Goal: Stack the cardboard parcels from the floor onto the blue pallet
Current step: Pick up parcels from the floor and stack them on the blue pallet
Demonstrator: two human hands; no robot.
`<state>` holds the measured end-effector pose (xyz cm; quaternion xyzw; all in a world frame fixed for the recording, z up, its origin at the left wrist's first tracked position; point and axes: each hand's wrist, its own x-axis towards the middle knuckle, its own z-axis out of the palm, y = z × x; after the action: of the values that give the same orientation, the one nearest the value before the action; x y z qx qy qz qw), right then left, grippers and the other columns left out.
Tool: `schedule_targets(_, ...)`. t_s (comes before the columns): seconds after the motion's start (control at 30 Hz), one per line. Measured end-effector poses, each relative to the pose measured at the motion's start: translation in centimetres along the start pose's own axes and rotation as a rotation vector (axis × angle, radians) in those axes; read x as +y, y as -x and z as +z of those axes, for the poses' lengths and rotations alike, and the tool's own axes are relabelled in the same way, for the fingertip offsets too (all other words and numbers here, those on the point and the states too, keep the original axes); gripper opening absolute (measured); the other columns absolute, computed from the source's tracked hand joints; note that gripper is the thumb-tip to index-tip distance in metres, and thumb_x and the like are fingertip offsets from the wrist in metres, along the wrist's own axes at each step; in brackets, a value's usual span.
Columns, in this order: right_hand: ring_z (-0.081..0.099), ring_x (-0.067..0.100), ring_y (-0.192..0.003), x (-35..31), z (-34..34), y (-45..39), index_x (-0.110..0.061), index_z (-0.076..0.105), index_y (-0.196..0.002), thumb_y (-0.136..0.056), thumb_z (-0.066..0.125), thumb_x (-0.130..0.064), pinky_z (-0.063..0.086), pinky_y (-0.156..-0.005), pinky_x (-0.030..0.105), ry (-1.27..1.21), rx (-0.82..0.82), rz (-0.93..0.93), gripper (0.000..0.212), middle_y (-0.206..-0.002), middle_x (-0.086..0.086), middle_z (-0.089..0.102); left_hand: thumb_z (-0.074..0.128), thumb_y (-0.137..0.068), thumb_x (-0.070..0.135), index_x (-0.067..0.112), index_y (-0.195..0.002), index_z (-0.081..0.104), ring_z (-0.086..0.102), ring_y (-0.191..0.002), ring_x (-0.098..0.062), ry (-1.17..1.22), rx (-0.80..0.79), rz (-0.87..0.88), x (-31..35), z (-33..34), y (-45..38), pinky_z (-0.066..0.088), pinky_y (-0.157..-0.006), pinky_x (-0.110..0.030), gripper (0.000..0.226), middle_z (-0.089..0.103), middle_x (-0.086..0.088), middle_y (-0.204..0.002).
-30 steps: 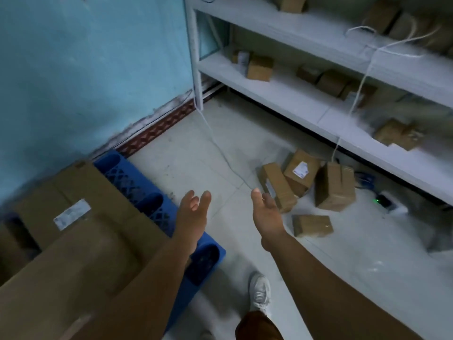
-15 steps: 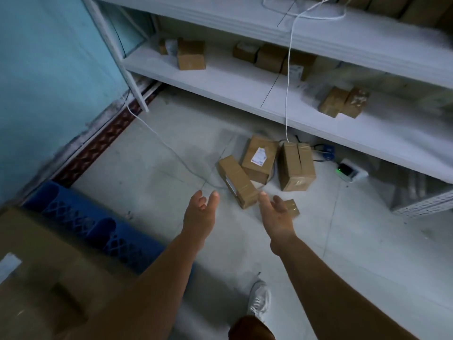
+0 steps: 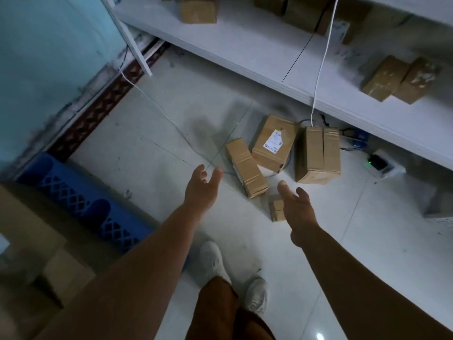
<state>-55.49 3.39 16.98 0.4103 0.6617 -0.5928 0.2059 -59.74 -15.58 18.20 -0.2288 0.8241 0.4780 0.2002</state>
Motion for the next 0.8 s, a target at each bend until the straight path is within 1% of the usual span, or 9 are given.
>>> schedule_targets(0.1, 0.043, 0.029, -0.129, 0.0, 0.9, -3.3, -0.012, 0.03, -0.144, -0.09, 0.057, -0.048, 0.035, -0.1, 0.037, -0.022, 0.046, -0.006, 0.07, -0.142, 0.009, 0.043, 0.042, -0.096, 0.049, 0.016, -0.15, 0.026, 0.04, -0.135, -0.024, -0.039, -0.021, 0.008, -0.1, 0.8, -4.2, 0.036, -0.102, -0.035, 0.065, 0.037, -0.007, -0.152)
schedule_targets(0.2, 0.041, 0.025, -0.113, -0.6, 1.8, -6.3, -0.018, 0.038, -0.118, -0.095, 0.053, -0.041, 0.034, -0.088, 0.035, 0.001, 0.035, 0.082, 0.036, -0.121, 0.005, 0.039, 0.042, -0.097, 0.048, 0.015, -0.15, 0.026, 0.04, -0.136, -0.024, -0.085, -0.057, 0.003, -0.3, 1.6, -9.0, 0.034, -0.105, -0.035, 0.064, 0.037, -0.007, -0.152)
schedule_targets(0.23, 0.041, 0.025, -0.113, -0.9, 2.3, -7.3, -0.02, 0.038, -0.12, -0.094, 0.053, -0.041, 0.034, -0.088, 0.036, -0.016, 0.049, 0.1, 0.037, -0.122, 0.005, 0.039, 0.042, -0.097, 0.048, 0.014, -0.15, 0.027, 0.039, -0.136, -0.024, -0.104, -0.071, 0.001, -0.4, 1.8, -10.7, 0.034, -0.106, -0.035, 0.064, 0.037, -0.008, -0.151)
schedule_targets(0.3, 0.042, 0.027, -0.122, -0.9, 3.1, -9.7, -0.02, 0.029, -0.141, -0.09, 0.057, -0.047, 0.036, -0.097, 0.042, -0.08, 0.089, 0.122, 0.064, -0.134, 0.005, 0.041, 0.042, -0.097, 0.047, 0.012, -0.149, 0.027, 0.039, -0.136, -0.024, -0.144, -0.102, 0.008, -0.6, 2.3, -14.2, 0.032, -0.106, -0.035, 0.064, 0.037, -0.009, -0.151)
schedule_targets(0.37, 0.042, 0.028, -0.126, -0.6, 4.2, -11.9, -0.024, 0.02, -0.148, -0.088, 0.059, -0.05, 0.033, -0.104, 0.043, -0.135, 0.109, 0.148, 0.076, -0.141, 0.004, 0.04, 0.043, -0.097, 0.046, 0.012, -0.149, 0.028, 0.038, -0.137, -0.023, -0.183, -0.11, 0.011, -0.7, 2.7, -17.4, 0.03, -0.107, -0.033, 0.065, 0.038, -0.009, -0.151)
schedule_targets(0.47, 0.045, 0.026, -0.12, 1.0, 5.8, -15.6, -0.021, 0.023, -0.147, -0.088, 0.062, -0.046, 0.034, -0.103, 0.04, -0.161, 0.156, 0.151, 0.075, -0.14, 0.007, 0.042, 0.043, -0.096, 0.048, 0.011, -0.15, 0.027, 0.038, -0.138, -0.023, -0.281, -0.137, 0.041, -1.4, 3.4, -22.1, 0.029, -0.108, -0.033, 0.067, 0.037, -0.01, -0.152)
schedule_targets(0.57, 0.045, 0.031, -0.127, 3.1, 7.1, -19.3, -0.018, 0.025, -0.146, -0.087, 0.063, -0.044, 0.037, -0.096, 0.038, -0.131, 0.174, 0.162, 0.075, -0.142, 0.011, 0.042, 0.044, -0.096, 0.048, 0.011, -0.15, 0.026, 0.038, -0.138, -0.023, -0.331, -0.146, 0.043, -2.6, 4.9, -26.6, 0.029, -0.109, -0.033, 0.068, 0.037, -0.01, -0.152)
schedule_targets(0.7, 0.049, 0.03, -0.113, 6.3, 8.5, -24.5, -0.023, 0.03, -0.137, -0.087, 0.059, -0.051, 0.039, -0.089, 0.04, -0.159, 0.137, 0.237, 0.064, -0.128, 0.01, 0.048, 0.047, -0.094, 0.052, 0.015, -0.151, 0.023, 0.036, -0.139, -0.024, -0.322, -0.173, 0.03, -4.9, 8.1, -31.5, 0.029, -0.112, -0.035, 0.073, 0.034, -0.01, -0.154)
schedule_targets(0.8, 0.046, 0.027, -0.11, 8.6, 9.4, -28.3, -0.024, 0.026, -0.139, -0.087, 0.061, -0.049, 0.037, -0.087, 0.039, -0.137, 0.166, 0.215, 0.067, -0.127, 0.008, 0.045, 0.047, -0.093, 0.053, 0.017, -0.152, 0.02, 0.035, -0.14, -0.025, -0.296, -0.193, 0.025, -7.0, 10.9, -34.8, 0.031, -0.113, -0.039, 0.074, 0.031, -0.008, -0.155)
